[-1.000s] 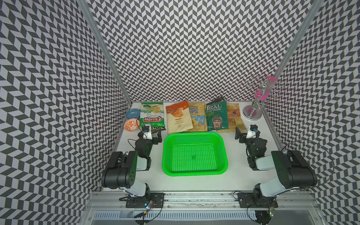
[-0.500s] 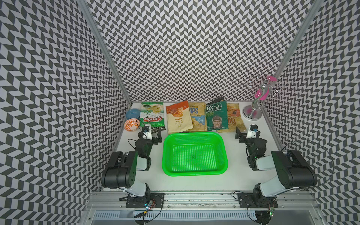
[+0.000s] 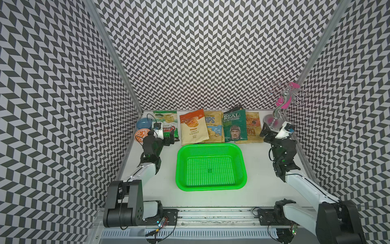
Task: Put the potato chips into the basket
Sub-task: Pick up the potato chip from the center of the board.
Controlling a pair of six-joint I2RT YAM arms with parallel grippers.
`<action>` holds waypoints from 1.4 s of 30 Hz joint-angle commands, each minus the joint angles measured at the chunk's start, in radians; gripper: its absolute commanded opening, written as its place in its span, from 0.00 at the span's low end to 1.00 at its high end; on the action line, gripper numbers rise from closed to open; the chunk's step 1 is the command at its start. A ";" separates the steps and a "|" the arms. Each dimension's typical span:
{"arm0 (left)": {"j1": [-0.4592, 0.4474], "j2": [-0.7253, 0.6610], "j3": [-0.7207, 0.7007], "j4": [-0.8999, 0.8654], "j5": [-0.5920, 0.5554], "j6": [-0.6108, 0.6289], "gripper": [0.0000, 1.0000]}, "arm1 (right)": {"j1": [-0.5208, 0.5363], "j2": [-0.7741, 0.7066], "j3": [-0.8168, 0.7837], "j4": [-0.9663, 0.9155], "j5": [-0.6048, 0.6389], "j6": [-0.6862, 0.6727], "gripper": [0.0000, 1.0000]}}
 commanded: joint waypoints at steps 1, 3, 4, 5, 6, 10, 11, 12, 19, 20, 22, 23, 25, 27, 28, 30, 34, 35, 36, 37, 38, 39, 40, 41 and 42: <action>0.001 -0.070 0.109 -0.442 0.116 0.101 0.99 | -0.014 -0.029 -0.012 -0.277 0.047 0.347 0.99; 0.002 -0.110 0.175 -0.602 0.133 0.126 0.99 | -0.021 -0.053 -0.035 -0.230 -0.056 0.348 1.00; 0.002 -0.127 0.201 -0.662 0.136 0.133 0.99 | -0.021 -0.062 -0.040 -0.209 -0.103 0.336 1.00; 0.002 -0.144 0.233 -0.732 0.137 0.141 0.99 | -0.021 -0.067 -0.040 -0.189 -0.165 0.310 0.99; 0.003 -0.160 0.262 -0.792 0.137 0.144 0.99 | -0.021 -0.069 -0.032 -0.192 -0.219 0.294 1.00; 0.007 -0.197 0.287 -0.922 0.170 0.160 0.99 | -0.019 -0.017 0.027 -0.287 -0.326 0.238 1.00; 0.008 -0.197 0.276 -0.930 0.179 0.159 0.99 | -0.019 0.011 0.049 -0.314 -0.356 0.212 1.00; 0.008 -0.196 0.251 -0.915 0.178 0.137 0.99 | -0.019 0.040 0.075 -0.344 -0.386 0.188 1.00; 0.040 -0.219 0.186 -0.902 0.203 0.176 0.99 | -0.013 0.180 0.205 -0.470 -0.512 0.120 0.97; 0.041 -0.219 0.179 -0.900 0.225 0.180 0.99 | -0.014 0.197 0.211 -0.473 -0.505 0.118 0.97; 0.040 -0.214 0.176 -0.909 0.275 0.187 0.99 | -0.014 0.233 0.223 -0.476 -0.506 0.118 0.96; 0.041 -0.209 0.181 -0.917 0.295 0.191 0.99 | -0.015 0.252 0.233 -0.474 -0.518 0.116 0.95; 0.041 -0.210 0.183 -0.925 0.310 0.195 0.99 | -0.014 0.290 0.254 -0.470 -0.539 0.108 0.92; 0.041 -0.214 0.180 -0.922 0.310 0.197 0.99 | -0.014 0.333 0.270 -0.458 -0.553 0.115 0.91; 0.041 -0.216 0.179 -0.922 0.307 0.197 0.99 | -0.014 0.354 0.279 -0.453 -0.557 0.118 0.91; 0.041 -0.215 0.178 -0.921 0.310 0.197 0.99 | -0.012 0.408 0.302 -0.433 -0.571 0.121 0.87; 0.041 -0.210 0.178 -0.926 0.331 0.197 0.99 | -0.007 0.517 0.367 -0.401 -0.577 0.124 0.84; 0.041 -0.209 0.178 -0.926 0.333 0.197 0.99 | -0.005 0.547 0.388 -0.404 -0.568 0.122 0.83; 0.040 -0.206 0.177 -0.925 0.333 0.197 0.99 | -0.007 0.583 0.417 -0.409 -0.562 0.119 0.82; 0.041 -0.208 0.176 -0.925 0.333 0.198 0.99 | -0.005 0.609 0.439 -0.410 -0.560 0.114 0.81; 0.042 -0.209 0.178 -0.925 0.332 0.197 0.99 | -0.005 0.643 0.465 -0.414 -0.559 0.112 0.79; 0.042 -0.210 0.178 -0.925 0.330 0.197 0.99 | -0.005 0.679 0.493 -0.417 -0.556 0.108 0.78; 0.042 -0.211 0.179 -0.924 0.329 0.197 0.99 | -0.006 0.706 0.515 -0.417 -0.560 0.107 0.75; 0.042 -0.213 0.179 -0.923 0.329 0.195 0.99 | -0.006 0.740 0.544 -0.420 -0.572 0.101 0.73; 0.042 -0.215 0.177 -0.922 0.329 0.194 0.99 | -0.006 0.772 0.568 -0.419 -0.586 0.096 0.69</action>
